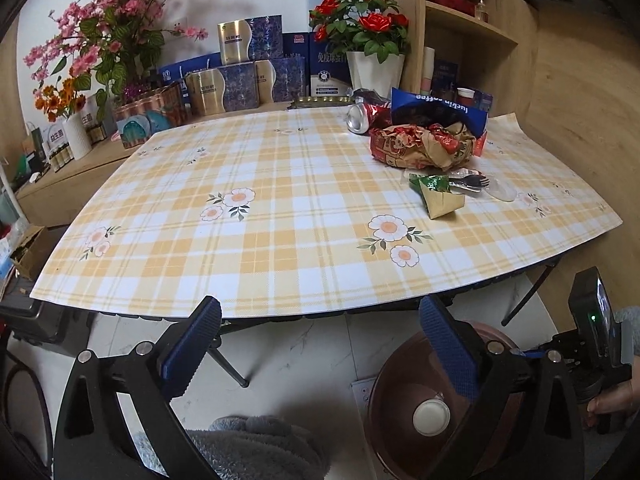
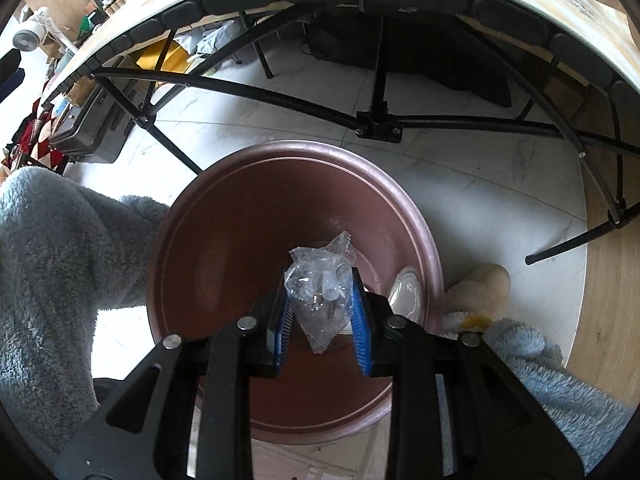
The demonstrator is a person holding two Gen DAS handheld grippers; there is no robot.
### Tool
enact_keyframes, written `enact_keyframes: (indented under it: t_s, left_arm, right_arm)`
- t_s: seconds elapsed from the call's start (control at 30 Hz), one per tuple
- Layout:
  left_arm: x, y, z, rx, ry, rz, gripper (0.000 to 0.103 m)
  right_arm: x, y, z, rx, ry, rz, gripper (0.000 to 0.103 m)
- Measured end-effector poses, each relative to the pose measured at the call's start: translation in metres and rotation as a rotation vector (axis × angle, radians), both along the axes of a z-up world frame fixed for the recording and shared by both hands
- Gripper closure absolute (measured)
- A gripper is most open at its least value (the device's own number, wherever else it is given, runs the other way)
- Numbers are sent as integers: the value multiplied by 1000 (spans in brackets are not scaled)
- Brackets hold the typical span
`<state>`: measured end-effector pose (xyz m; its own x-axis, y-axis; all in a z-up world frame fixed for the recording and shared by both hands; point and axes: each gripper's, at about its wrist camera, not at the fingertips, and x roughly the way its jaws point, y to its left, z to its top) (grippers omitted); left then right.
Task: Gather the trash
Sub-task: 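Open the left tool to drop the tub while the right tool releases the bag into the bin, then grasp the green foil packet with the left tool while the right tool grasps the snack wrapper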
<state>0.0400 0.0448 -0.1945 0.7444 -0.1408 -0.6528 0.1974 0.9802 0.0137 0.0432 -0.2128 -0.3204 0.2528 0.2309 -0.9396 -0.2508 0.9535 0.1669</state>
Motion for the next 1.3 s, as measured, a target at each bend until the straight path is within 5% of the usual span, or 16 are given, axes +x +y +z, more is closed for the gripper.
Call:
enact_keyframes:
  t_s: [0.2, 0.37, 0.6, 0.93, 1.3]
  left_arm:
    - [7, 8, -5, -43, 44, 21, 6]
    - [6, 19, -3, -92, 32, 68, 6]
    - [6, 25, -2, -108, 33, 94, 6]
    - [5, 23, -1, -88, 26, 88, 6]
    - [6, 16, -3, -54, 30, 77, 6]
  right_arm:
    - [1, 1, -2, -12, 10, 6, 68]
    - [0, 0, 1, -15, -9, 6, 35]
    - [-3, -7, 23, 2, -125, -34, 10]
    - [-12, -19, 62, 13, -333, -100, 6]
    - [-16, -25, 82, 22, -451, -133, 6]
